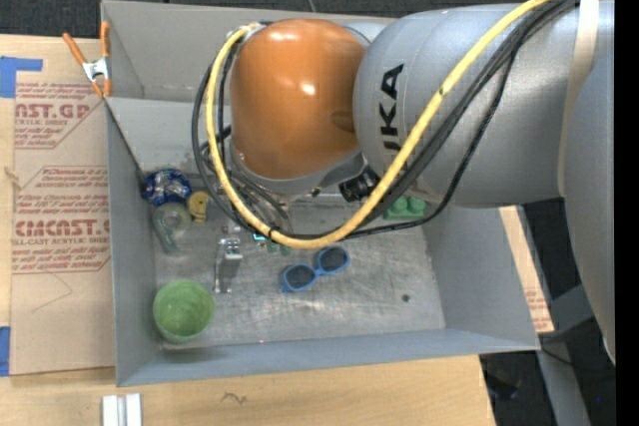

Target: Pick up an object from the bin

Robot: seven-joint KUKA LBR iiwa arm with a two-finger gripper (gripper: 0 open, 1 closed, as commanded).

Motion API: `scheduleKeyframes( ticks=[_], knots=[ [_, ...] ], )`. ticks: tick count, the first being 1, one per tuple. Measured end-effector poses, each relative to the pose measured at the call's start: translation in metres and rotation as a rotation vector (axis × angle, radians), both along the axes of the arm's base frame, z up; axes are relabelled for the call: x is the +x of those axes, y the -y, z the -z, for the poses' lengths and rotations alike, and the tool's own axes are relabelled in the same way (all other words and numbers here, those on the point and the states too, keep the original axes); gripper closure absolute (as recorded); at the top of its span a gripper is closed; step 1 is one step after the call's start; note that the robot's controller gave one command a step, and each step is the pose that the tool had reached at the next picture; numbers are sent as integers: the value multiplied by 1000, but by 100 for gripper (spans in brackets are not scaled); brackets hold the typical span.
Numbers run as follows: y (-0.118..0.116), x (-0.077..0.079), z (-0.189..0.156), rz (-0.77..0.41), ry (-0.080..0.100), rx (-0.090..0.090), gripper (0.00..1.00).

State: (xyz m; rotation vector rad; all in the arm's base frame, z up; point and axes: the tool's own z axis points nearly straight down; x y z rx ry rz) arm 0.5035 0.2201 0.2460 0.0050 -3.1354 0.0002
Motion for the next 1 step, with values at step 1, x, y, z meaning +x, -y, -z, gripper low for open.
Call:
scheduleKeyframes(
  ticks=[1],
  knots=[
    [89,46,131,-213,1,-1,0]
  ],
)
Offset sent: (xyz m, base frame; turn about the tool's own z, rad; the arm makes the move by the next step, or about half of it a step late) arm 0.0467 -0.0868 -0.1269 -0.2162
